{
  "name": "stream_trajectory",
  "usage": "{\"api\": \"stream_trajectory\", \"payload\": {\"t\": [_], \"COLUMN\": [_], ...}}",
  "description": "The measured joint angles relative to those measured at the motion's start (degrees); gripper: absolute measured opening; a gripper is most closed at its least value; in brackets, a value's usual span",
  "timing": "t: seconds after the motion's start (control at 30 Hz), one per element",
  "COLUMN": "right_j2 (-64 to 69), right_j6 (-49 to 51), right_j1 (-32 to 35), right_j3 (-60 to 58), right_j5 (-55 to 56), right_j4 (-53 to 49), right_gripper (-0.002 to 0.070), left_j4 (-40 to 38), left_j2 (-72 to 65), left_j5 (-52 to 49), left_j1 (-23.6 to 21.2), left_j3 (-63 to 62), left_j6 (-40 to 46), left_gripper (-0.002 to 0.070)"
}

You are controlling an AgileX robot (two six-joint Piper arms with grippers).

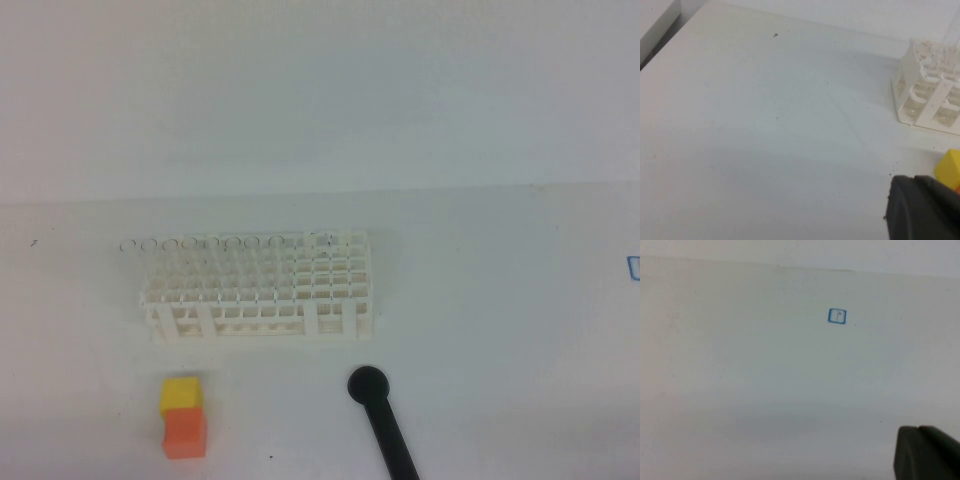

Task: Place the test tubes

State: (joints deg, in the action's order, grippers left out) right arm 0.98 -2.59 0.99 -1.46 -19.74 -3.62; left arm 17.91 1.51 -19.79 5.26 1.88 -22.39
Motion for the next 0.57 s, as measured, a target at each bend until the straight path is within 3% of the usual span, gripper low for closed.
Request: {"api": "stream_trajectory", "payload": {"t": [0.57], "right_j2": [-1.63], "right_j6": [0.03], "right_j1": [-0.73], "right_j3": [0.08], "right_j5": [-0.39], "right_j4": [-0.62], "right_gripper": [-0.0001], "left_j4": [0.0], "left_j2": [0.0], "left_j5": [0.0], "left_j1": [0.0], "left_j3": [0.0], "left_j6": [0.0], "left_gripper": [-0.0001]}}
